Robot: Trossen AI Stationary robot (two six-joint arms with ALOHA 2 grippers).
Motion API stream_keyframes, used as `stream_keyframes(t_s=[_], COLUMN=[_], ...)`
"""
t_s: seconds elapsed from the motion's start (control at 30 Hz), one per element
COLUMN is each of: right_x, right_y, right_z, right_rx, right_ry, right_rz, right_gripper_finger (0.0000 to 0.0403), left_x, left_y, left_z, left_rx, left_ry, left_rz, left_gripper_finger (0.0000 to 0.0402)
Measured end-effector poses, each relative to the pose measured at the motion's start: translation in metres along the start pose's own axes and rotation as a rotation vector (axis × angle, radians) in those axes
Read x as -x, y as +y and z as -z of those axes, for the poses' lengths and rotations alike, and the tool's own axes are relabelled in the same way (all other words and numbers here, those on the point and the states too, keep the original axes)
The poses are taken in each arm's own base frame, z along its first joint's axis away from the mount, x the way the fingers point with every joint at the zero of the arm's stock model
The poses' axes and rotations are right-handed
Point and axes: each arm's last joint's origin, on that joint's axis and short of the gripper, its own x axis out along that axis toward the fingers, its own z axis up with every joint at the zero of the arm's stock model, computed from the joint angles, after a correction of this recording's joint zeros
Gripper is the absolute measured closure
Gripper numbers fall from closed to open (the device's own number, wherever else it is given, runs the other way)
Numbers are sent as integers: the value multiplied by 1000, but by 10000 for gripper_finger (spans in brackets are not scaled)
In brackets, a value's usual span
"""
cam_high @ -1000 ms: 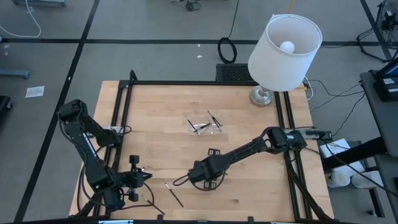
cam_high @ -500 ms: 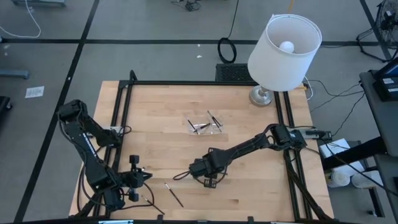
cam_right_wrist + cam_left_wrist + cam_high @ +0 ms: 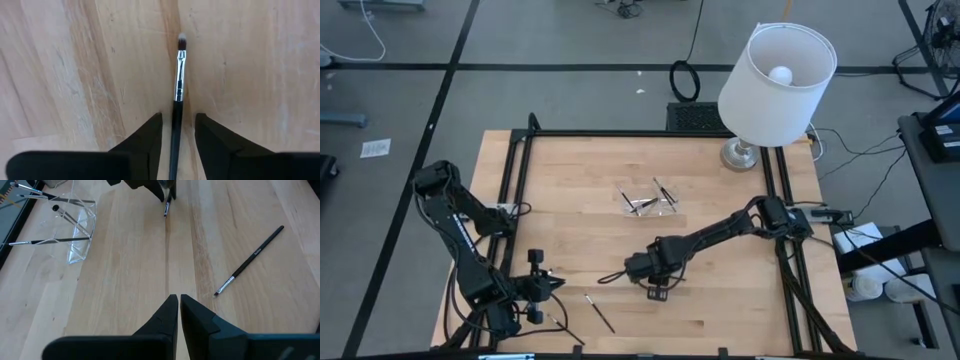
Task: Pick & Place Makeup Supplies
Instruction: Put the makeup brush into the transparent organizer
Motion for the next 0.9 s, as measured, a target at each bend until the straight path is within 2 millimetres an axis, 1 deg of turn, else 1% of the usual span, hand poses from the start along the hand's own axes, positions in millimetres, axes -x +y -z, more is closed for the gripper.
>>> stream_keyframes(t_s=[0.2,0.4,0.5,0.63,0.67,0.9], right_x=[-5,-6,-7,-8,-8,-8], right_y=[-4,-1,3,6,7,7], right_z=[2,4,6,6,6,6], right_rx=[-22,-11,-3,13,17,13], right_ry=[-4,-11,-26,-34,-35,-39], right_rz=[-5,8,24,16,17,23], right_gripper_finger=[298,302,323,386,392,397], left_x=[0,0,0,-1,-2,-4], left_y=[0,0,0,1,1,2], left_z=[0,0,0,-1,-1,-3], left_rx=[6,7,11,17,19,27], left_ry=[0,-1,-1,0,1,3], left_rz=[0,0,-1,-5,-7,-13], left_gripper_finger=[371,371,371,371,371,371])
